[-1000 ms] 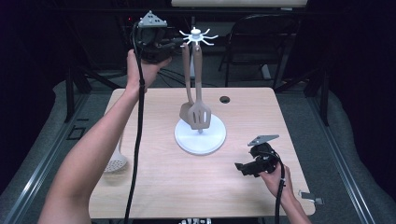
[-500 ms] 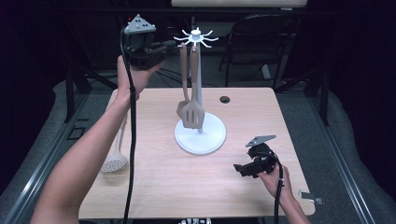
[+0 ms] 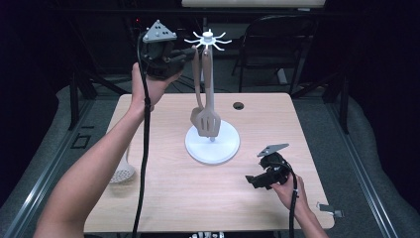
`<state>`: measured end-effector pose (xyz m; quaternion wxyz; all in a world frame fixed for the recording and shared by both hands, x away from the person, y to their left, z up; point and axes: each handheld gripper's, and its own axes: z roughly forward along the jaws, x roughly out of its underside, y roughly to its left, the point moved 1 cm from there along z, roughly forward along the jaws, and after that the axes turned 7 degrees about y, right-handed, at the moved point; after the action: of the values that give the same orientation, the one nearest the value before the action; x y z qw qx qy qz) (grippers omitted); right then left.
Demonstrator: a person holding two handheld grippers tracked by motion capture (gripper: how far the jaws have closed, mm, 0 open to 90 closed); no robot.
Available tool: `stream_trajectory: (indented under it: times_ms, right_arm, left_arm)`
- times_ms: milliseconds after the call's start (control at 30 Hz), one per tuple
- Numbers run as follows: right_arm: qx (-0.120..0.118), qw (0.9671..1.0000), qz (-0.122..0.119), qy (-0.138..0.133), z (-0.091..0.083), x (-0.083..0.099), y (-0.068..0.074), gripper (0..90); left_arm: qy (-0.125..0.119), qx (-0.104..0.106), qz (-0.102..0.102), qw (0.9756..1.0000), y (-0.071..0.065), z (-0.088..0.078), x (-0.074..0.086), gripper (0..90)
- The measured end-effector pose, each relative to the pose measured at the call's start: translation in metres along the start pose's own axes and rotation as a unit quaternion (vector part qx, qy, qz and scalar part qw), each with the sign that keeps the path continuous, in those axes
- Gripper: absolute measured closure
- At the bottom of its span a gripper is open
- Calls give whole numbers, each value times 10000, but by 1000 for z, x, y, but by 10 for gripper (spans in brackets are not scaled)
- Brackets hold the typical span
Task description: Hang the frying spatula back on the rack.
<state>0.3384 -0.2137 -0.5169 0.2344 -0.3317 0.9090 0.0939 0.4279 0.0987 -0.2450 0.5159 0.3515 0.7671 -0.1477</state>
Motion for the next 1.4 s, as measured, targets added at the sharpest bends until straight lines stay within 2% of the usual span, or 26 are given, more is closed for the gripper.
stream_trajectory:
  times_ms: [100, 133, 233, 333, 433, 500, 567, 633, 733, 800, 1000, 1100, 1167, 1233, 1300, 1367, 1400]
  right_arm:
    - [1, 10000, -13, -1, -1, 1, 0, 114]
    - [-30, 10000, 40, -69, -1, 1, 1, 114]
    - [29, 10000, 38, 5, -2, 1, -1, 115]
    - [-20, 10000, 52, -56, -1, 0, 1, 115]
    - [14, 10000, 13, 10, 0, 0, 0, 116]
    - [41, 9999, -68, 126, 0, 0, -1, 116]
    - [-76, 10000, -11, 51, 2, 1, 1, 117]
    - [-75, 10000, -17, 43, 1, 1, 1, 117]
    - [-80, 10000, -15, 24, 1, 0, 1, 117]
    - [-42, 9999, -72, 106, 1, 0, 1, 119]
    - [-67, 9999, -68, 72, 1, 0, 1, 119]
    - [-104, 9999, -81, 85, 2, 0, 2, 119]
    - [-78, 9996, -179, 210, 2, -1, 1, 122]
    - [-21, 9994, -207, 260, 2, -1, 2, 124]
    - [-61, 9993, -238, 275, 3, -1, 3, 124]
    - [0, 9990, -310, 314, 3, -2, 3, 125]
    - [-7, 9991, -301, 299, 3, -2, 3, 125]
  left_arm:
    - [15, -42, -70, 10000, 5, 2, 2, 900]
    - [19, -63, -64, 10000, 6, 3, 1, 900]
    - [23, -119, -90, 9999, 9, 4, 0, 900]
    - [36, -157, -98, 9998, 12, 5, -2, 900]
    - [119, -234, -87, 9996, 16, 7, -5, 900]
    - [173, -266, -158, 9994, 21, 9, -5, 900]
    - [194, -286, -205, 9992, 25, 11, -4, 900]
    - [196, -263, -217, 9992, 27, 11, -3, 900]
    - [141, -227, -204, 9994, 25, 7, -2, 900]
    - [95, -197, -173, 9996, 22, 2, -1, 900]
    - [-13, -70, 26, 10000, 11, -12, 0, 900]
    - [-103, 81, 101, 9999, 4, -18, -2, 900]
    - [-57, 152, 218, 9996, -1, -19, -5, 900]
    - [-17, 194, 305, 9993, -5, -18, -6, 900]
    - [51, 196, 356, 9992, -7, -15, -7, 900]
    - [107, 159, 356, 9992, -7, -12, -7, 900]
    - [112, 134, 293, 9994, -5, -9, -7, 900]
